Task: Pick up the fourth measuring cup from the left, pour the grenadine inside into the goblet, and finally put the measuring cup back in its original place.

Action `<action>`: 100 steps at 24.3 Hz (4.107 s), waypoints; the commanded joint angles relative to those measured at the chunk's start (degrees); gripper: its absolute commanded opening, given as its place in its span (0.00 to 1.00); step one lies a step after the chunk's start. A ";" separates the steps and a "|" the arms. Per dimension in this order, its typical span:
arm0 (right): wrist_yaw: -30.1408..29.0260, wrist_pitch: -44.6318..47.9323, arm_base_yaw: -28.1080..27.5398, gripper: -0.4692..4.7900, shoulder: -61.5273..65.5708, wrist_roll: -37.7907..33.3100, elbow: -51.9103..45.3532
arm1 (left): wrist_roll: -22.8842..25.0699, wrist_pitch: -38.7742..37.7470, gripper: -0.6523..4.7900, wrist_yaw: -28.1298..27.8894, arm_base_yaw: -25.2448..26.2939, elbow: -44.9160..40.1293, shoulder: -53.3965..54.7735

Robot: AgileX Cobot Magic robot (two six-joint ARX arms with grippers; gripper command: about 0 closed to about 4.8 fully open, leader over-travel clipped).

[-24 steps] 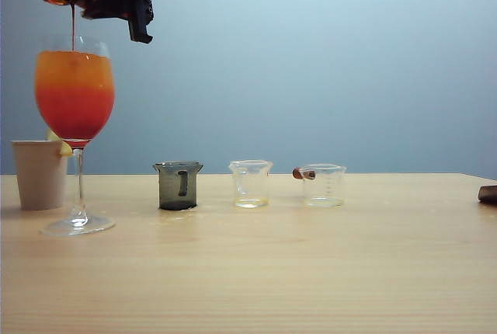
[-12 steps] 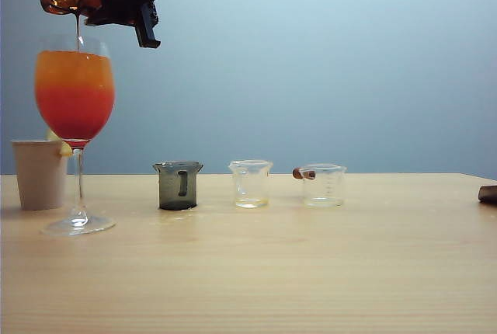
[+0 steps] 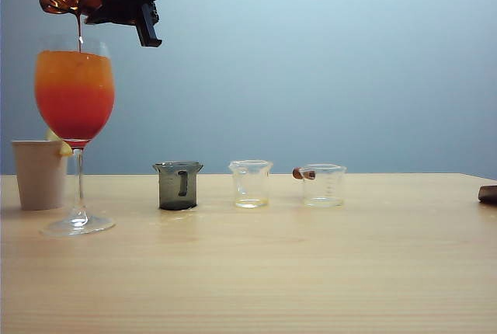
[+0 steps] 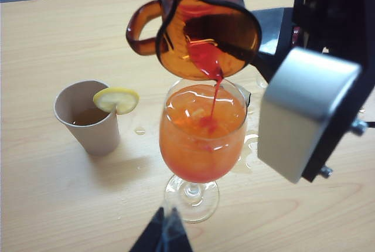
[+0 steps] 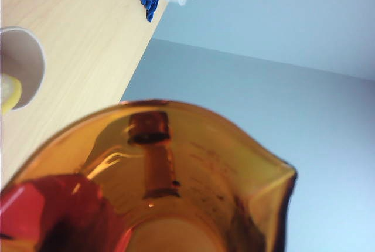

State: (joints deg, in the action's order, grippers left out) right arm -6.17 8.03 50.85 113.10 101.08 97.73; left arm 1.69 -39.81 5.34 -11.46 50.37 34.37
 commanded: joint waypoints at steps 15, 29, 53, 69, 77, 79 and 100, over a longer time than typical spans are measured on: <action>-1.62 1.20 0.33 0.21 -0.39 -2.08 1.07 | 0.17 0.48 0.11 -0.17 -0.09 0.17 -0.15; -1.51 1.16 0.63 0.21 -0.39 -0.72 1.07 | 0.20 0.46 0.11 -0.17 -0.09 0.17 -0.17; -1.49 0.61 0.74 0.21 -0.39 -0.76 1.07 | 0.22 0.42 0.11 -0.20 -0.42 0.17 -0.17; -3.34 0.76 0.28 0.21 -0.39 -27.36 1.05 | 0.20 0.39 0.11 -0.17 -0.42 0.17 -0.17; -3.21 0.83 -1.03 0.21 -0.61 -44.57 1.05 | 0.20 0.22 0.11 -0.17 -0.42 0.17 -0.17; -4.35 0.94 -1.49 0.21 -1.03 -52.68 1.05 | 0.20 0.11 0.11 -0.17 -0.42 0.17 -0.17; -14.73 -3.48 -13.20 0.18 -12.76 -95.32 -3.45 | -2.67 3.13 0.11 2.45 -0.42 0.66 -0.15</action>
State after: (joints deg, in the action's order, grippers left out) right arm -21.04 3.81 38.22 101.62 6.02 95.11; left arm -0.80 -37.45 7.46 -11.79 50.41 34.35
